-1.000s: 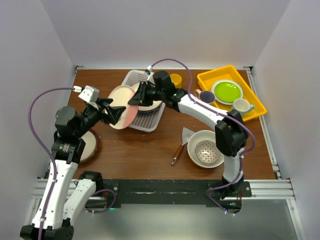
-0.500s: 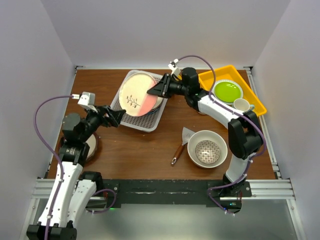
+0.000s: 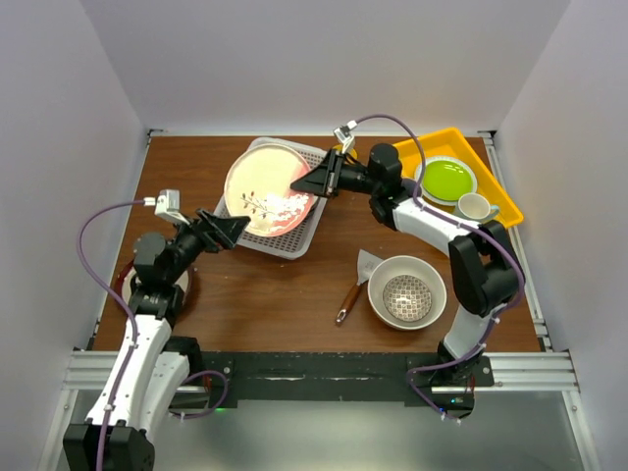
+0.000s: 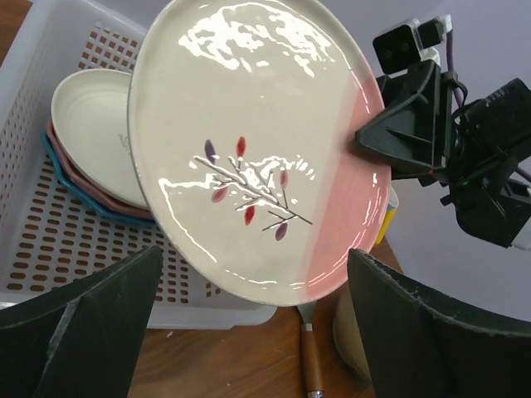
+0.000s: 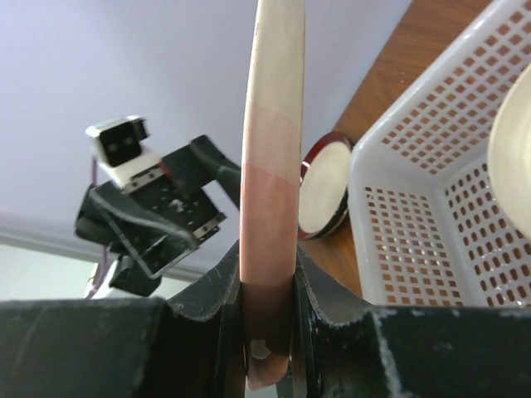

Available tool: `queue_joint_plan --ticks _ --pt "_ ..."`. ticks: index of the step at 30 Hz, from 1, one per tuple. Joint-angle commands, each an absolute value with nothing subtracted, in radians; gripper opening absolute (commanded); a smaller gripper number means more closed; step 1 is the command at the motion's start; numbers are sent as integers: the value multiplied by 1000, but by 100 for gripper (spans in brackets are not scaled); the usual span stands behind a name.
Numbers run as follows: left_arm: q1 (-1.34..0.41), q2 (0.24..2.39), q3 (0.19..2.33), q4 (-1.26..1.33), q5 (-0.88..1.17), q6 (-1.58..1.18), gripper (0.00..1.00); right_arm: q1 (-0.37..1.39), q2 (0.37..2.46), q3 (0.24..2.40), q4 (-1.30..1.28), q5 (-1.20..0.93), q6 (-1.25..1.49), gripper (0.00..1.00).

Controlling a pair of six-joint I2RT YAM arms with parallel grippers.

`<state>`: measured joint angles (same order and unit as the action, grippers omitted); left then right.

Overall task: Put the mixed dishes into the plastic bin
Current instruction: Pick up the plate from the corner of the board.

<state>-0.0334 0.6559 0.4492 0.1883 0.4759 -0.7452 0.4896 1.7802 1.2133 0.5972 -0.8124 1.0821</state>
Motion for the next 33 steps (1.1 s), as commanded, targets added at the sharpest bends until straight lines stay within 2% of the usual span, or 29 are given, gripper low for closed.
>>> queue_joint_plan --ticks 1,6,15,18,20,21,23,25,26,29,30,32,33 --pt "-23 666 423 298 482 -828 96 485 1658 1215 859 -862 1160 0" --pt "-21 681 419 317 482 -847 95 485 1651 1200 879 -859 1172 0" --pt "-21 755 394 505 564 -939 79 508 1646 1184 839 -851 1134 0" --pt "-21 770 394 549 594 -960 64 514 1652 1183 824 -848 1117 0" --pt "-21 775 399 561 609 -969 51 512 1658 1183 819 -848 1109 0" --pt "-21 775 397 564 612 -973 39 515 1660 1184 816 -848 1108 0" --pt "-21 775 397 574 618 -979 29 514 1663 1184 805 -848 1095 0" --pt "-21 776 399 578 624 -988 8 514 1664 1186 792 -847 1074 0" --pt "-21 775 396 580 623 -991 0 515 1667 1184 775 -845 1066 0" --pt "-20 758 396 574 611 -1005 0 514 1669 1186 741 -841 1034 1" --pt "-20 753 396 572 601 -1015 0 512 1667 1186 735 -839 1014 8" --pt "-20 729 391 575 591 -1031 0 512 1664 1186 707 -836 991 11" --pt "-18 721 390 575 581 -1048 0 514 1663 1186 701 -836 968 16"
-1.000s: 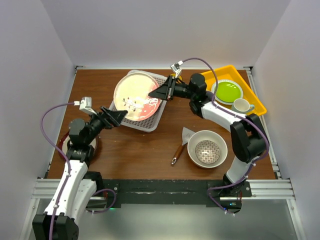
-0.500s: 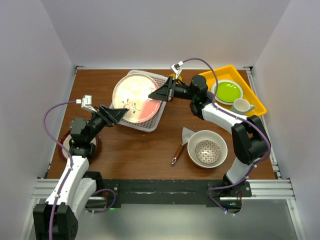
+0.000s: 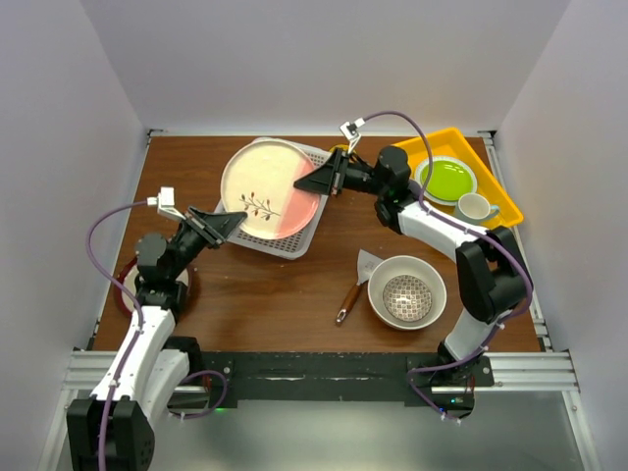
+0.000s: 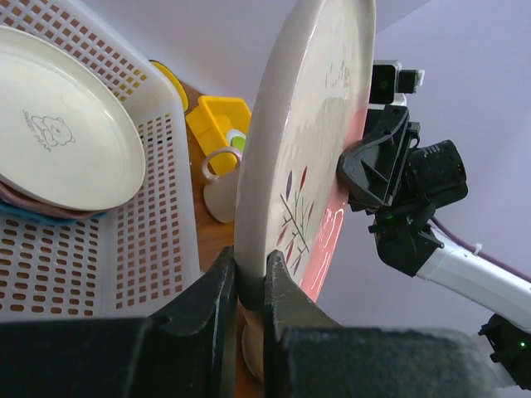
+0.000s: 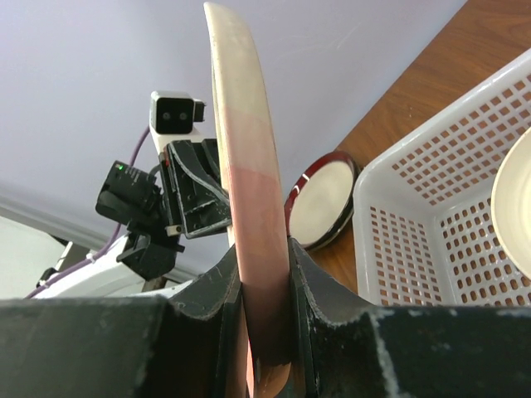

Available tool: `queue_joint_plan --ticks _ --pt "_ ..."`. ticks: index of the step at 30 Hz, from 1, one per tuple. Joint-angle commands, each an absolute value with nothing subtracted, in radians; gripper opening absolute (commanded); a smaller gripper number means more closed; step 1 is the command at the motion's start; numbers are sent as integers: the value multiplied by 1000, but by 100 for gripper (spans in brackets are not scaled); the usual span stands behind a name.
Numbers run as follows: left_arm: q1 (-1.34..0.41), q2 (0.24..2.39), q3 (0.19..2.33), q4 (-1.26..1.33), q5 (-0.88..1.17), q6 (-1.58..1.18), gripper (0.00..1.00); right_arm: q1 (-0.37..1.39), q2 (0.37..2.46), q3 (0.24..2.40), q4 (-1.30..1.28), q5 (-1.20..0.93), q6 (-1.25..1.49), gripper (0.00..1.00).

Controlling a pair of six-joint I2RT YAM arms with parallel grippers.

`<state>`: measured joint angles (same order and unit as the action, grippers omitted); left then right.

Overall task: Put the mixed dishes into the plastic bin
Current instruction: Pick up the plate from the corner of the board, then place the plate in the plastic bin.

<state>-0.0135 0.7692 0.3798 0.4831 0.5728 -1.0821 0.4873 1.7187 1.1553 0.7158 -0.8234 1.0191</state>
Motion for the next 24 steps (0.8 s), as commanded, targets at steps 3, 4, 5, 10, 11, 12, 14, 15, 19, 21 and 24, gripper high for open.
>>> queue_joint_plan --ticks 3,4,5,10,11,12,14,15,19,21,24 --pt "-17 693 385 577 558 -1086 0 512 1655 1186 664 -830 925 30" --pt "-17 687 380 583 554 -1095 0 512 1652 1186 649 -828 914 38" --pt "-17 675 377 584 548 -1106 0 512 1646 1184 643 -828 905 42" --pt "-17 664 364 611 520 -1166 0 512 1621 1190 600 -827 844 63" --pt "-17 664 362 615 517 -1170 0 514 1617 1190 595 -825 836 66" --pt "-17 664 357 623 511 -1181 0 511 1612 1192 589 -824 821 68" --pt "-17 663 353 632 505 -1195 0 512 1602 1192 568 -819 804 76" --pt "-17 663 350 644 499 -1207 0 511 1598 1192 557 -813 784 79" --pt "-17 670 356 655 485 -1224 0 502 1582 1192 494 -789 735 93" --pt "-15 675 365 655 477 -1224 0 491 1569 1186 480 -776 720 98" --pt "-15 689 380 655 465 -1223 0 457 1552 1178 472 -764 713 98"
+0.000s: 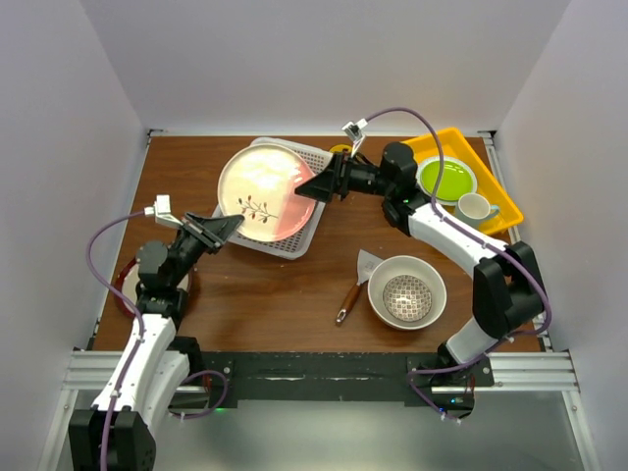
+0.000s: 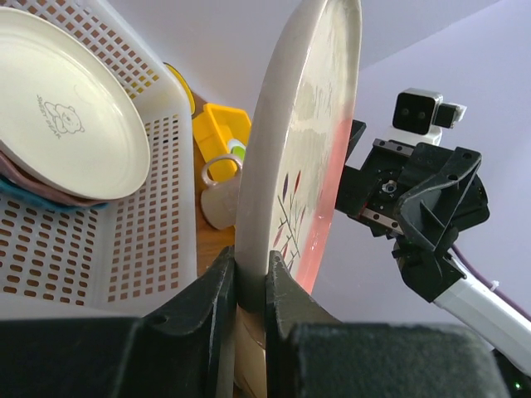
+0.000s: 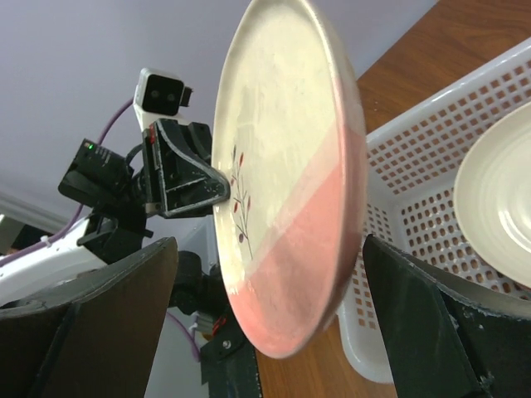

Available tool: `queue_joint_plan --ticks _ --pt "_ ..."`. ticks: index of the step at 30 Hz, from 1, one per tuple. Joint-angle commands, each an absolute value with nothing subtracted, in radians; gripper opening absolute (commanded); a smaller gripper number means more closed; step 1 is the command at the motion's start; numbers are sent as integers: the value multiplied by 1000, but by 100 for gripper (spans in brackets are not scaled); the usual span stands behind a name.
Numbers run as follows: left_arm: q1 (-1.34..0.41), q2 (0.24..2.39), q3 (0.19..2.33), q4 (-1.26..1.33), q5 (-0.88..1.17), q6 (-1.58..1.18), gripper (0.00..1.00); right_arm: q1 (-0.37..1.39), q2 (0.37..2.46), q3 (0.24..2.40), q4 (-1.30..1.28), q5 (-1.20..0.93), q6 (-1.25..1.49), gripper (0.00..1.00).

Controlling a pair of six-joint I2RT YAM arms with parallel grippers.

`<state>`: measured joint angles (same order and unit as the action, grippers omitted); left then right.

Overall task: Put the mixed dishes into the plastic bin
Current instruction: Place the plate in the plastic bin.

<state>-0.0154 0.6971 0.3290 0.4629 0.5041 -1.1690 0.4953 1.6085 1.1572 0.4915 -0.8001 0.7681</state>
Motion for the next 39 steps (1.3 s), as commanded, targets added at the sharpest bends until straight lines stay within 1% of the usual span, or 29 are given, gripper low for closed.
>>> queue_joint_plan --ticks 1,11,19,22,29,35,39 --pt "-17 696 382 655 462 -1223 0 440 1546 1174 471 -759 712 98" --pt "-15 808 465 598 402 -1187 0 334 1474 1137 446 -744 687 98" --pt "-20 934 600 436 308 -1131 0 268 1436 1115 489 -758 709 98" --pt "-40 986 640 402 258 -1132 0 258 1433 1104 505 -762 722 98" --pt "-152 1129 776 272 79 -1170 0 241 1422 1088 528 -769 742 98" --pt "-192 1239 853 227 6 -1203 0 227 1416 1075 548 -775 758 98" --pt "-206 1310 880 230 2 -1216 0 219 1414 1071 561 -779 764 98"
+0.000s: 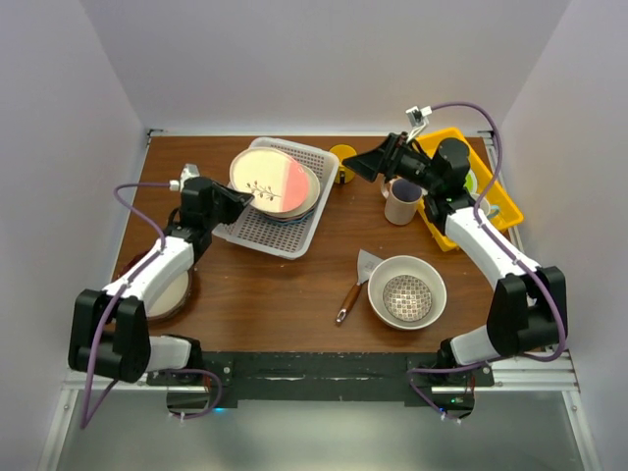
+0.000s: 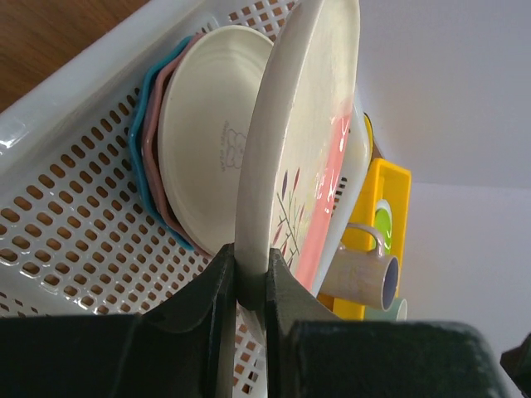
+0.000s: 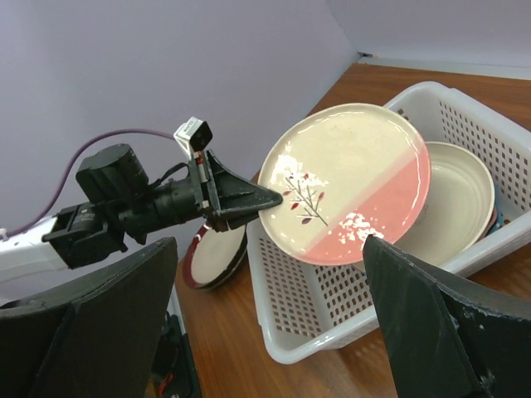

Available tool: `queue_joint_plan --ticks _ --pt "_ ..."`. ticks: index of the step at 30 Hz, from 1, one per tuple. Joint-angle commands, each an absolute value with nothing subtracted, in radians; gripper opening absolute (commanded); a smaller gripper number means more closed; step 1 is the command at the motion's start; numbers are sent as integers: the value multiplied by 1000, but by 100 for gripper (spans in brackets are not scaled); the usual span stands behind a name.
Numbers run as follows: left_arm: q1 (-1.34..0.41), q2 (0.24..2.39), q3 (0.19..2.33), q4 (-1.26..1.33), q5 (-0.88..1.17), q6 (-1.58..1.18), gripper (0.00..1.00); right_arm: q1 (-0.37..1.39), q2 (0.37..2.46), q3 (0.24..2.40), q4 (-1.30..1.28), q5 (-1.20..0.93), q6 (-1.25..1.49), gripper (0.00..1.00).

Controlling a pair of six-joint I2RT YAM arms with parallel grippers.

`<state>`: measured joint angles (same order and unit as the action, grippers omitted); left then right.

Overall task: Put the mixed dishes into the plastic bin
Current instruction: Place the plate in the plastic bin.

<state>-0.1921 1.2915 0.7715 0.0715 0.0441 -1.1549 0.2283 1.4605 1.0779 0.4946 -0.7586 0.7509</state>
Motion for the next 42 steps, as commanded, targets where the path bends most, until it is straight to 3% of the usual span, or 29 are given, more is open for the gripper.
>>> queue_joint_plan --ticks 1,17,20,23,25,26,27,29,31,32,42 --pt "-210 1324 887 230 3 -1216 0 216 1413 1071 561 -779 767 98" --pt "-255 1534 977 242 -11 -1278 0 198 1407 1057 578 -784 781 98" --pt "-255 1542 970 235 -5 -1282 17 193 1405 1057 581 -785 785 98" --pt "-256 1529 951 232 31 -1285 45 192 1404 1054 586 -787 787 98" --pt "-256 1519 953 192 34 -1284 57 189 1402 1052 586 -787 792 98" --pt "-256 1508 959 167 31 -1282 69 189 1402 1052 591 -787 792 98" --pt "-258 1506 982 135 28 -1275 71 187 1401 1051 591 -787 793 98" --pt "-259 1499 1012 17 9 -1267 88 189 1399 1051 594 -788 795 98" --pt "-262 1494 1063 -117 -24 -1255 96 187 1397 1049 592 -788 796 98" --pt "-264 1494 1080 -155 -34 -1253 100 187 1399 1049 592 -787 796 98" --pt "-265 1502 1157 -373 -52 -1198 100 184 1393 1046 594 -785 798 98"
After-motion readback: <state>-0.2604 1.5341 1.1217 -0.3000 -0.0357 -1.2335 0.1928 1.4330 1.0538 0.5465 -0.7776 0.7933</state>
